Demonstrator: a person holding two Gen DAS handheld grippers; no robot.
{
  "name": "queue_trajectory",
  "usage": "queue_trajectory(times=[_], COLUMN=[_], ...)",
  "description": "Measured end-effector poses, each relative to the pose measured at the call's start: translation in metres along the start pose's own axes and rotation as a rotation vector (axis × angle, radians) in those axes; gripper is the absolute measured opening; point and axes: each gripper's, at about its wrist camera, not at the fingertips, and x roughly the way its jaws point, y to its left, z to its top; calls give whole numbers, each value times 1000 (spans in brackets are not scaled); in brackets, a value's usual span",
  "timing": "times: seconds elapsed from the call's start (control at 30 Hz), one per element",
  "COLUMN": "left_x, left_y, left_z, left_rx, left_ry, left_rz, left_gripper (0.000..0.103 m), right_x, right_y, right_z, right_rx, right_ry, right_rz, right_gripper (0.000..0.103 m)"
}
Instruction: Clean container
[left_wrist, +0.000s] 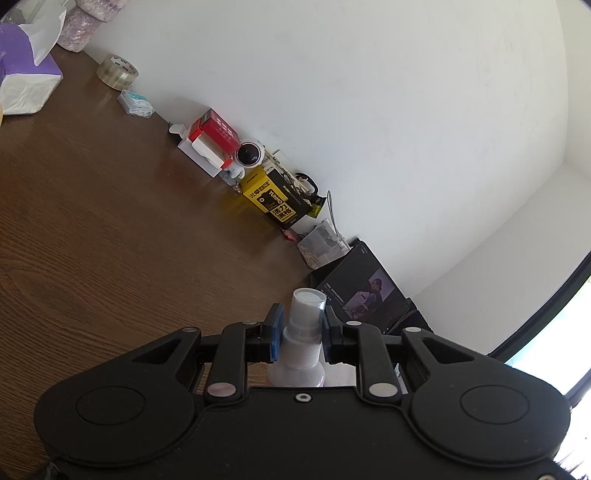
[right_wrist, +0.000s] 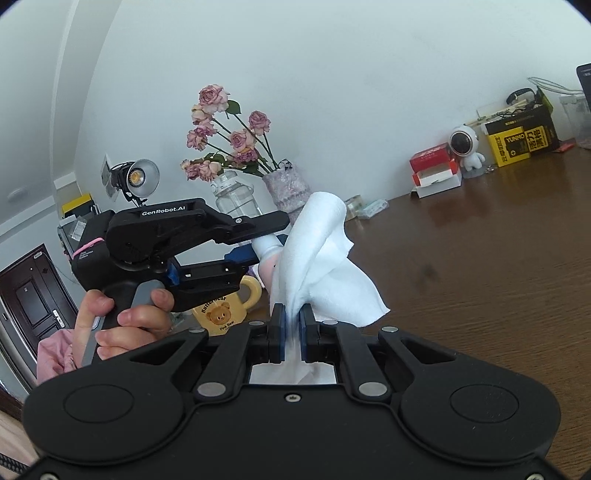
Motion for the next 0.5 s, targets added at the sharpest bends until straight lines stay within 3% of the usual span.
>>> queue_trajectory(times=[0.5], left_x=[-1], left_y=[-2], left_z=[0], left_rx=[3], left_ry=[2], left_rz=[-1], left_gripper=[21], right_x=[7], right_y=[29], right_z=[21], right_rx=[-93], right_ry=[-57], right_rz=[97], right_gripper=[8])
